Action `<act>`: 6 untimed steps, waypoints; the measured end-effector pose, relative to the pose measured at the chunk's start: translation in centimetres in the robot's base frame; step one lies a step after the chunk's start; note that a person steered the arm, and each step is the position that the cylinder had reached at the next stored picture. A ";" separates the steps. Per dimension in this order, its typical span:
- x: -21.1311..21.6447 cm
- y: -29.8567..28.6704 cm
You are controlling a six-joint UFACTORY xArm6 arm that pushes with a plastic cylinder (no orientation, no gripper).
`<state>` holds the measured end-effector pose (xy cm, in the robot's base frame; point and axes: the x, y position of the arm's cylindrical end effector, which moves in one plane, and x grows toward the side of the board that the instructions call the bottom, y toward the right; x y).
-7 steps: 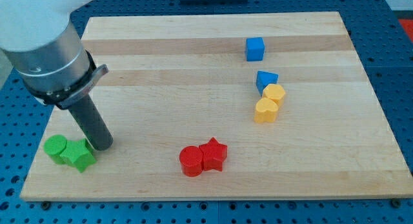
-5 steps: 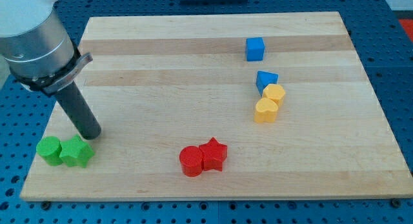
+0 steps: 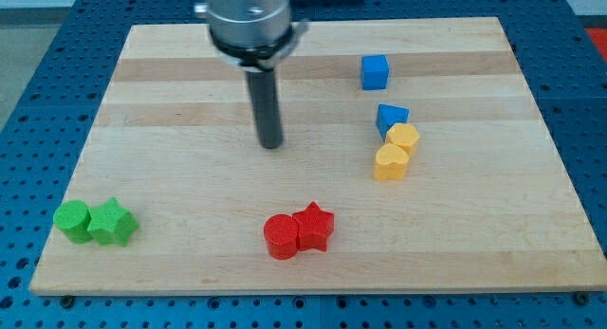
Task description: Move your arm towards the yellow heart
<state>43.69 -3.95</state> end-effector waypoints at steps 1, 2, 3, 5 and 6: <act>0.0 2.8; 0.0 5.0; 0.0 7.9; 0.0 8.1; 0.0 8.1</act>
<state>43.65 4.20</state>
